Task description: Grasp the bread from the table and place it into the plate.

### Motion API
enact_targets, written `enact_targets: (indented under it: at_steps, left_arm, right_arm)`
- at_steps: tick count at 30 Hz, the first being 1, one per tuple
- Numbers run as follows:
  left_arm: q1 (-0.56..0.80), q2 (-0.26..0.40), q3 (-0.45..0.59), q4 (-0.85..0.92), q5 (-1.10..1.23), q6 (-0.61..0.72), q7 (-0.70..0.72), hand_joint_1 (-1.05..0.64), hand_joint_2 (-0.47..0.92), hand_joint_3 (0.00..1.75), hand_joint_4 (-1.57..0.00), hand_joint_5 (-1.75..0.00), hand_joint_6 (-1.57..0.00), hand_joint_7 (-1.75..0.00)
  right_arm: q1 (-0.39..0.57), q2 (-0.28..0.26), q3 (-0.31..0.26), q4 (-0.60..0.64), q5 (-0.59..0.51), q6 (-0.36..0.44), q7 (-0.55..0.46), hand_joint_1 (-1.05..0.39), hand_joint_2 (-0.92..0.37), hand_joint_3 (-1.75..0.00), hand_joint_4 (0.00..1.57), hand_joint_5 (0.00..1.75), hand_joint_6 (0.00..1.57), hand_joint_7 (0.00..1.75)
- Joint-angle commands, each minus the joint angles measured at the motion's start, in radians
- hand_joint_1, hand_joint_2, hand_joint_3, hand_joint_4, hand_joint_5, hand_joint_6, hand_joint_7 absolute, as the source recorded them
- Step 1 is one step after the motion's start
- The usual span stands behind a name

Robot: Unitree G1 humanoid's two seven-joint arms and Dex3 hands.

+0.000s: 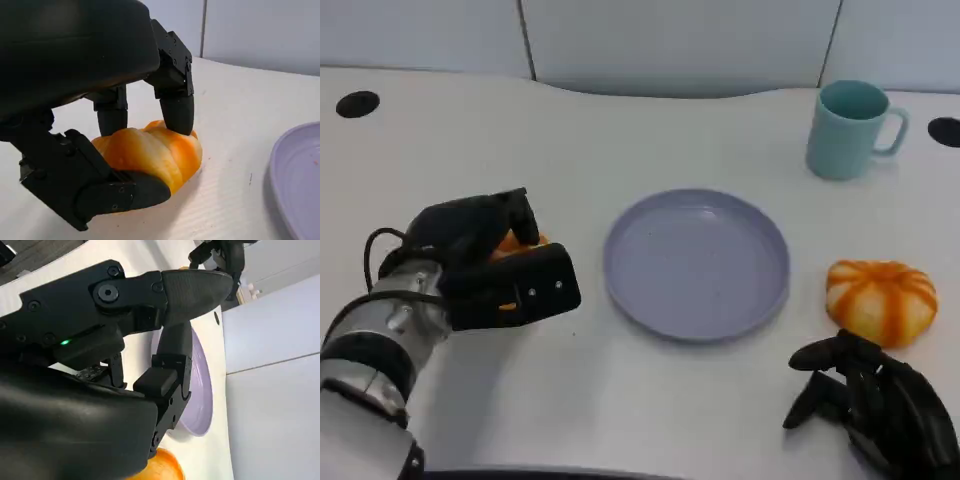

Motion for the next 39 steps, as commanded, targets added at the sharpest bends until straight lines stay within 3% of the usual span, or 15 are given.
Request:
enact_targets:
  at_steps: [1, 9, 16, 21, 26, 32, 39]
  left_arm:
    - [-0.009, 0.022, 0.011, -0.016, -0.008, -0.036, 0.038, -0.11, 0.4, 1.24, -0.75, -1.75, -0.61, -1.75]
    - [-0.024, 0.036, 0.03, -0.034, -0.011, -0.111, 0.071, -0.14, 0.59, 0.77, -0.75, -1.75, -0.59, -1.75]
    - [-0.052, 0.047, 0.033, -0.058, -0.006, -0.142, 0.092, -0.15, 0.65, 0.54, -0.78, -1.75, -0.6, -1.75]
    - [-0.089, 0.048, 0.022, -0.074, 0.011, -0.167, 0.118, -0.12, 0.66, 0.51, -0.79, -1.75, -0.6, -1.75]
    - [-0.126, 0.029, 0.003, -0.085, 0.017, -0.187, 0.103, -0.11, 0.61, 0.62, -0.85, -1.75, -0.64, -1.75]
    - [-0.166, -0.018, -0.027, -0.087, 0.024, -0.187, 0.055, -0.12, 0.58, 0.63, -0.86, -1.75, -0.65, -1.75]
    - [-0.198, -0.085, -0.064, -0.087, 0.042, -0.183, 0.029, -0.14, 0.58, 0.62, -0.9, -1.75, -0.68, -1.75]
  right_arm:
    - [0.018, -0.008, 0.004, 0.001, -0.005, 0.012, -0.009, -0.4, -0.92, -0.39, 0.64, 1.53, 0.65, 1.07]
    - [0.027, -0.006, 0.018, -0.025, -0.017, 0.032, -0.043, -0.39, -0.92, -0.37, 0.63, 1.55, 0.66, 1.1]
    - [0.021, -0.006, 0.019, -0.011, -0.02, 0.018, -0.035, -0.4, -0.92, -0.38, 0.62, 1.56, 0.64, 1.11]
    - [0.013, -0.002, 0.017, 0.001, -0.013, 0.021, -0.03, -0.39, -0.92, -0.38, 0.63, 1.57, 0.64, 1.11]
    - [-0.001, -0.001, 0.013, 0.035, -0.013, -0.003, -0.018, -0.38, -0.92, -0.39, 0.63, 1.55, 0.65, 1.09]
    - [-0.005, -0.001, 0.012, 0.03, -0.008, 0.025, -0.022, -0.4, -0.92, -0.36, 0.66, 1.53, 0.68, 1.07]
    - [-0.012, -0.002, 0.013, 0.052, -0.015, 0.001, -0.016, -0.41, -0.92, -0.36, 0.67, 1.52, 0.69, 1.06]
